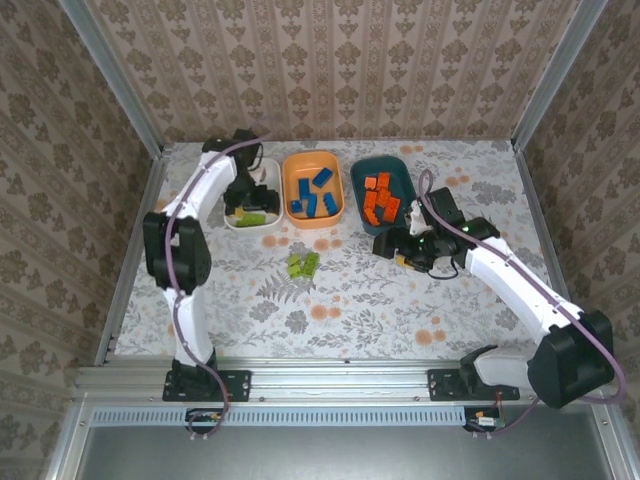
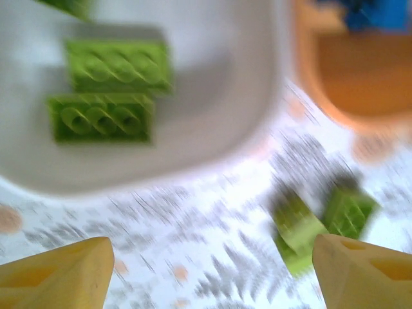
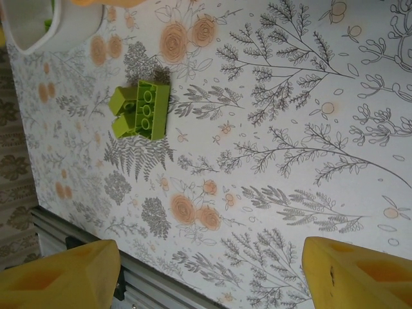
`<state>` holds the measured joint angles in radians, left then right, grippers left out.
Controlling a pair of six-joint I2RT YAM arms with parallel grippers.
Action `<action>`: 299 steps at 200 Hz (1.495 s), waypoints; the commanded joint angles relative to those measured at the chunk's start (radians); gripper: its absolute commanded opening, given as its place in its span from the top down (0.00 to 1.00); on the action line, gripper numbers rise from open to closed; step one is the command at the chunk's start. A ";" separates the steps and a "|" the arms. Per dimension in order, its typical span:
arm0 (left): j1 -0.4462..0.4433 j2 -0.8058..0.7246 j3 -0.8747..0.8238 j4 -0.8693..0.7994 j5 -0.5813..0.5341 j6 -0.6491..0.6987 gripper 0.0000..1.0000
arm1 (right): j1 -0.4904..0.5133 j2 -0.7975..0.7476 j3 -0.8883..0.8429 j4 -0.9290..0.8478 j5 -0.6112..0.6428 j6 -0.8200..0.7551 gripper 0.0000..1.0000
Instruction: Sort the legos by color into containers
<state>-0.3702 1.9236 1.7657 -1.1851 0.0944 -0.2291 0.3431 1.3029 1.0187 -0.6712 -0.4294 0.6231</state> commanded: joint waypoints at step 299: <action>-0.366 0.250 -0.078 0.096 -0.035 -0.039 0.53 | -0.010 -0.065 -0.055 0.047 -0.025 0.027 0.25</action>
<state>-0.7280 2.1777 1.7061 -1.0687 0.0551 -0.2623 0.3382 1.2629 0.9730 -0.6098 -0.4698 0.6334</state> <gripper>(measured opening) 0.508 0.755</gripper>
